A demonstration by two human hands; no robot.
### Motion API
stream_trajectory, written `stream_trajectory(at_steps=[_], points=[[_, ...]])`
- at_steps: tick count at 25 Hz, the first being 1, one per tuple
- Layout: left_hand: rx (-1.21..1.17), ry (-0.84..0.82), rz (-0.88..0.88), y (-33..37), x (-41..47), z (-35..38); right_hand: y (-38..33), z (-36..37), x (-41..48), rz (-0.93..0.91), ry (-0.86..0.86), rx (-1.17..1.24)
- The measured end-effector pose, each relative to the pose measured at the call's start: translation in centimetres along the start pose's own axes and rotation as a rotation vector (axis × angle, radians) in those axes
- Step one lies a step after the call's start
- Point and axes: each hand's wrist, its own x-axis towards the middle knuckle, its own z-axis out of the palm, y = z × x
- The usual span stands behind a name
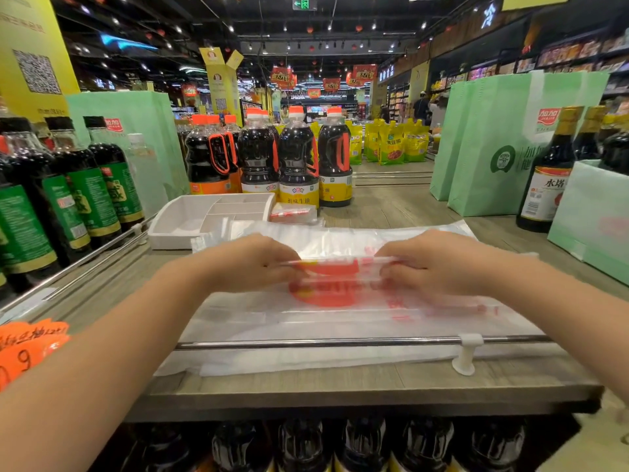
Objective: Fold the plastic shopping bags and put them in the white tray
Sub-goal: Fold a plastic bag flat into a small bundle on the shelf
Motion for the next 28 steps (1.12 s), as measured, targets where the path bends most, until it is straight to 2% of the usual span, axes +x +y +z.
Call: stream_trajectory(at_steps=[3, 6, 9, 12, 16, 24, 28], points=[[-0.026, 0.078, -0.033, -0.5, 1.3, -1.7, 0.4, -1.9, 1.1, 0.015, 0.037, 0.054], [0.05, 0.096, -0.072, -1.6, 3.0, -2.7, 0.8, -2.7, 2.9, 0.027, 0.079, -0.063], [0.212, 0.114, -0.143, -2.7, 4.1, -1.7, 1.3, -1.4, 4.2, 0.097, 0.026, -0.192], [0.23, 0.037, -0.127, -2.8, 4.5, 0.3, 2.0, 0.7, 4.8, 0.112, -0.015, -0.245], [0.224, -0.069, -0.077, -2.0, 4.5, 1.3, 2.1, 1.7, 4.7, 0.146, -0.114, -0.203], [0.116, -0.292, -0.015, -0.9, 2.4, 1.6, 1.1, 1.4, 2.1, 0.097, -0.229, 0.009], [0.143, -0.381, 0.045, -0.3, 1.6, 3.4, 0.2, 2.7, 0.6, 0.064, -0.418, 0.031]])
